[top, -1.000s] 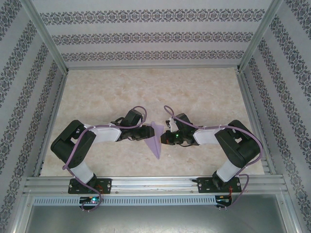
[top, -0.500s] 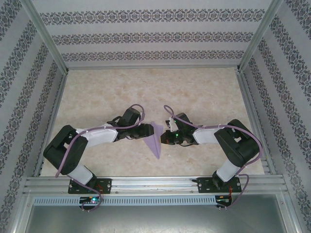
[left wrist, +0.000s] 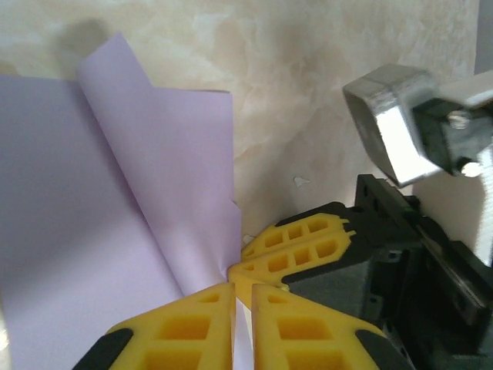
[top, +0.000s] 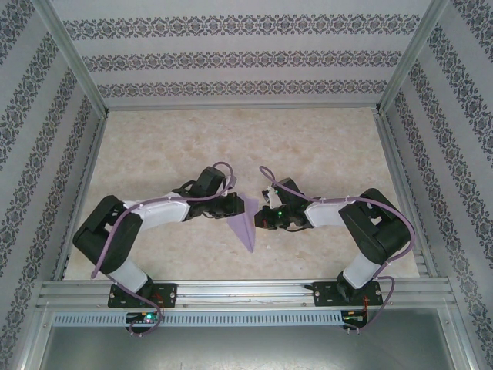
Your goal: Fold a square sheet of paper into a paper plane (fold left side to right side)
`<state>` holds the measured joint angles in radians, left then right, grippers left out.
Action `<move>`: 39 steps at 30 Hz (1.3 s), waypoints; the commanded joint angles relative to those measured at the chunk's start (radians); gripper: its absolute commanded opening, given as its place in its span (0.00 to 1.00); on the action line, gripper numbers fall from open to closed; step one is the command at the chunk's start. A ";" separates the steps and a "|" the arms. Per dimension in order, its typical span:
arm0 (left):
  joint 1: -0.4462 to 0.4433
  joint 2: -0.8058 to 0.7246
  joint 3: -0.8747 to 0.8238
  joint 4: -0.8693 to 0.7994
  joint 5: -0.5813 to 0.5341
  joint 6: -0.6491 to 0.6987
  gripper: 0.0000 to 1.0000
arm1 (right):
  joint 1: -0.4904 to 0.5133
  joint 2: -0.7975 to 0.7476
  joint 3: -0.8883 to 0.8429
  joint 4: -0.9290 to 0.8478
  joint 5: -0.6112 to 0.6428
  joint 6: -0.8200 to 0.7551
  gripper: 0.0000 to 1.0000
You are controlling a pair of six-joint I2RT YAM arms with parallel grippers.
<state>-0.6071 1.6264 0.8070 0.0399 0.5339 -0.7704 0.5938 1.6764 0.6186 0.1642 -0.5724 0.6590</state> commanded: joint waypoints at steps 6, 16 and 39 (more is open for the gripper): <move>-0.025 0.102 0.061 0.065 0.090 0.006 0.10 | 0.039 0.104 -0.015 -0.063 0.171 -0.018 0.00; -0.025 0.153 0.065 0.038 0.040 0.022 0.10 | 0.041 0.111 -0.007 -0.089 0.181 -0.029 0.00; -0.017 0.170 -0.023 0.008 -0.053 0.041 0.10 | 0.041 0.057 0.026 -0.126 0.157 -0.045 0.04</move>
<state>-0.6216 1.7786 0.8146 0.0895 0.5228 -0.7582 0.6052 1.6737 0.6575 0.0898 -0.5468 0.6472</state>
